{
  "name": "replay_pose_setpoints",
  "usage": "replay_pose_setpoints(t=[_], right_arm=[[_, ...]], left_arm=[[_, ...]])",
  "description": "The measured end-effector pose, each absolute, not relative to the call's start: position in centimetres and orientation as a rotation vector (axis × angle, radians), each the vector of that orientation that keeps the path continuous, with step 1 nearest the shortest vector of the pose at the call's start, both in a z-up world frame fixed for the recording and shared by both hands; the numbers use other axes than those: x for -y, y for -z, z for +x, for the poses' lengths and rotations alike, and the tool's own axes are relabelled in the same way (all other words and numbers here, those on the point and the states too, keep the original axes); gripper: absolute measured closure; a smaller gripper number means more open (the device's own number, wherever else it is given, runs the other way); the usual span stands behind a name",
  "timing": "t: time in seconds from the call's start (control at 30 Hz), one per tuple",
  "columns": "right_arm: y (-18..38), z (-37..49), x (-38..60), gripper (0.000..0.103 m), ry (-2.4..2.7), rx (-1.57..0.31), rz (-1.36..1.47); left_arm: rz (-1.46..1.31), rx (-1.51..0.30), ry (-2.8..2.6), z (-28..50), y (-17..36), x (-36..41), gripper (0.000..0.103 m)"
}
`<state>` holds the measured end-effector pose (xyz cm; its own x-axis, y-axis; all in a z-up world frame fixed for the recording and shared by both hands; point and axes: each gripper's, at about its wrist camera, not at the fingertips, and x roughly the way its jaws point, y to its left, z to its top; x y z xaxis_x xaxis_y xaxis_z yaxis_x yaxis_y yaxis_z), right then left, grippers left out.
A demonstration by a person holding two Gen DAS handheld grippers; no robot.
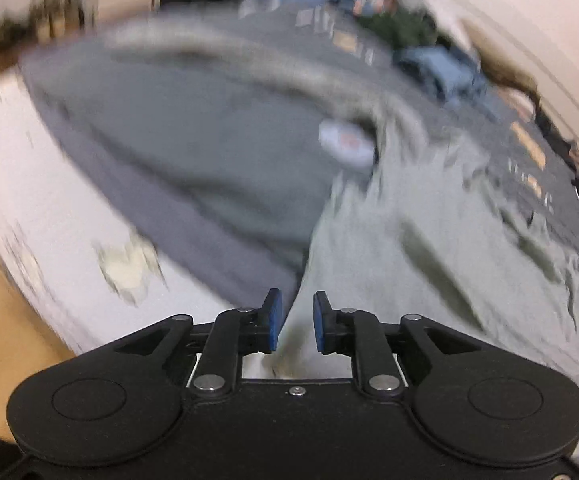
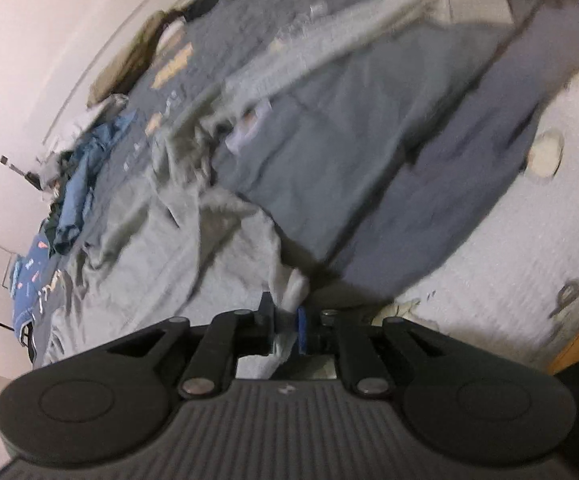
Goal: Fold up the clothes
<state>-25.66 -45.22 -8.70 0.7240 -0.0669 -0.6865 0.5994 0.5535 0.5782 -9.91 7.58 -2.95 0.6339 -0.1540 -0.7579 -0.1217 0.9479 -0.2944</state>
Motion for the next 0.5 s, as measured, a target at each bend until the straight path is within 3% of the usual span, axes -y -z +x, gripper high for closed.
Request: replay_pose_setpoints(t=[0.1,0.17,0.23,0.5], right_arm=[[5.4,-26.7,45.0,0.084,0.45,-0.576,0.78],[3.7,-26.3,44.7,0.07,0.419,-0.548,0.676],[2.3,-25.5,44.3,0.063,0.367,-0.541,0.577],[5.6,-18.6,41.4,0.063,0.093,-0.761,0.448]], left_arm=[[-0.32,-0.806,0.059,-10.2,1.1,-7.5,0.078],[-0.277,-0.786,0.098,-10.1,0.4,-6.5,0.076],[-0.22,-0.777,0.165,-10.0,0.3,-5.1,0.071],[0.062,-0.875,0.364,-9.9,3.7,3.0,0.07]])
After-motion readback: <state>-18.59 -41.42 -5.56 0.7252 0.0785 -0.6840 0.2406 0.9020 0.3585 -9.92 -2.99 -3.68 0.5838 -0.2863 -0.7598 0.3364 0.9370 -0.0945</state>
